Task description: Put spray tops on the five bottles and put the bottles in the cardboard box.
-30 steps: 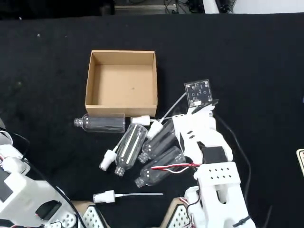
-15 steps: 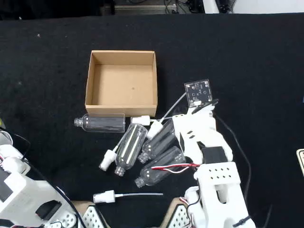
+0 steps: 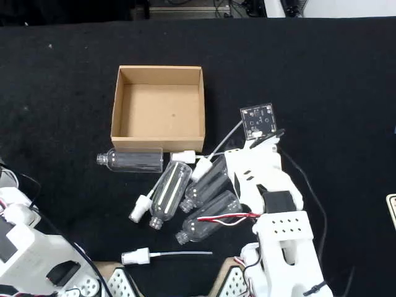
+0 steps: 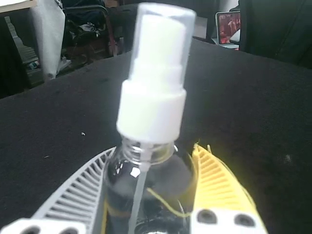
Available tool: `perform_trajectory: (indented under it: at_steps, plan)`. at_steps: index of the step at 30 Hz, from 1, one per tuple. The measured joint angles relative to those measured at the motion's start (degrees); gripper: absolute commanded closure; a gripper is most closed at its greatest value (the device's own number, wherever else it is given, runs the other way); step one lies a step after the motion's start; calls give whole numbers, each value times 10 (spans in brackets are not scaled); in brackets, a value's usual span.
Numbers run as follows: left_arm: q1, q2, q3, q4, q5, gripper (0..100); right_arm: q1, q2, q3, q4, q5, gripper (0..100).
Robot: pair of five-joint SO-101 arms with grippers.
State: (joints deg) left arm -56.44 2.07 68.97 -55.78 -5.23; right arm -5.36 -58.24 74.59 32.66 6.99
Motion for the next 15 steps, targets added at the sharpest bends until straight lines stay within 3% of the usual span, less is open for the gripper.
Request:
perform_trajectory:
  at_steps: [7, 15]
  plan:
    - [56, -120, 1, 16, 39, 971, 0, 0, 13, -12, 0, 976]
    - [248, -299, -41, 248, 47, 970, 0, 0, 58, -89, 0, 976]
